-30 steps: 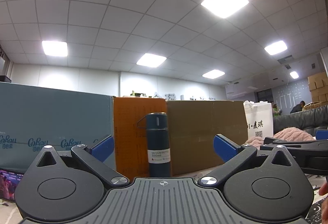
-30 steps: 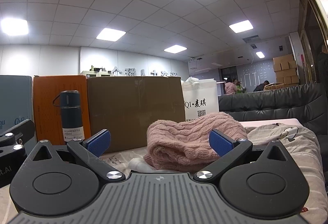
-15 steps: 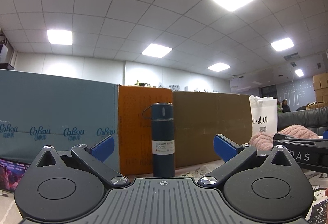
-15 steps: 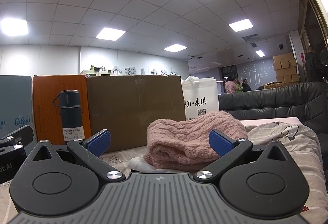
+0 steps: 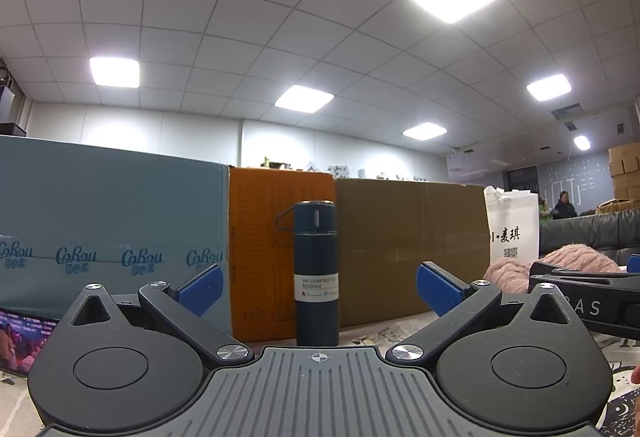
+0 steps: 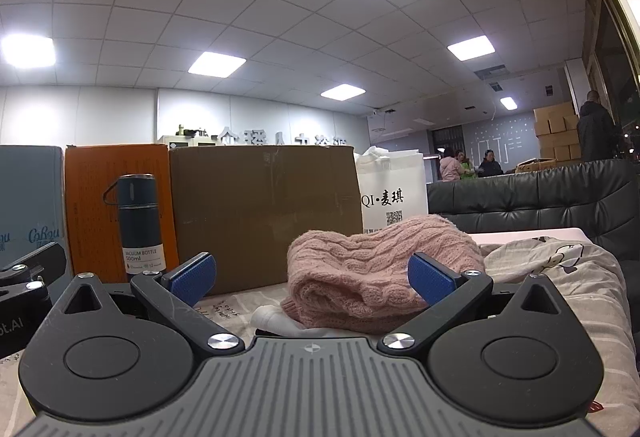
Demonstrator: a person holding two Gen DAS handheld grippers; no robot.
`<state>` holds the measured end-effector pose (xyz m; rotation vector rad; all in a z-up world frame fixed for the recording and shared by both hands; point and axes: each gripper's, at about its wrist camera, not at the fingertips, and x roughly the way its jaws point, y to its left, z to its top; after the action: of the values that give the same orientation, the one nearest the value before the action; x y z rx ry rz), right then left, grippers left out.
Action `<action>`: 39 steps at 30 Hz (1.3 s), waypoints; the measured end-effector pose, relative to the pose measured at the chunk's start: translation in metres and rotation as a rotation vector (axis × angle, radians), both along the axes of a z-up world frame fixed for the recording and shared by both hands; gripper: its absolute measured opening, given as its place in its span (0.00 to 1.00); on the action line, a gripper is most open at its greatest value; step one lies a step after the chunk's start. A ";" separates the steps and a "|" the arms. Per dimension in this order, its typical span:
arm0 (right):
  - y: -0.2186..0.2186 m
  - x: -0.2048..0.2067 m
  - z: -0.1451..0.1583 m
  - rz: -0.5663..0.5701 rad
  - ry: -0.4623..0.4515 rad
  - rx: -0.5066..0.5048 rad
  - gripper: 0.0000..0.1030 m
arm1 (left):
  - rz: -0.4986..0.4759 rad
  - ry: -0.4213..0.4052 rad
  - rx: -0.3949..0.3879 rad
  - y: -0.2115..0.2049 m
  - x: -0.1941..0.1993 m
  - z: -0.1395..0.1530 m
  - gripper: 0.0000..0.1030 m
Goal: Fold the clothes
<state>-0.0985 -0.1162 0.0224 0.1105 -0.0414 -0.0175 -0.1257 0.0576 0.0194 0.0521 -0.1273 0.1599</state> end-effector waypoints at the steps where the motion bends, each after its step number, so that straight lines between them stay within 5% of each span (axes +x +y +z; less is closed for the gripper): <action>1: 0.000 0.001 0.000 0.000 0.004 0.000 1.00 | -0.001 0.000 0.000 0.000 0.000 0.000 1.00; 39: 0.000 0.001 0.000 0.005 0.015 0.000 1.00 | -0.007 0.000 0.006 -0.002 -0.001 0.001 1.00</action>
<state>-0.0972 -0.1165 0.0229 0.1104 -0.0262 -0.0138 -0.1262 0.0554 0.0200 0.0577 -0.1276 0.1523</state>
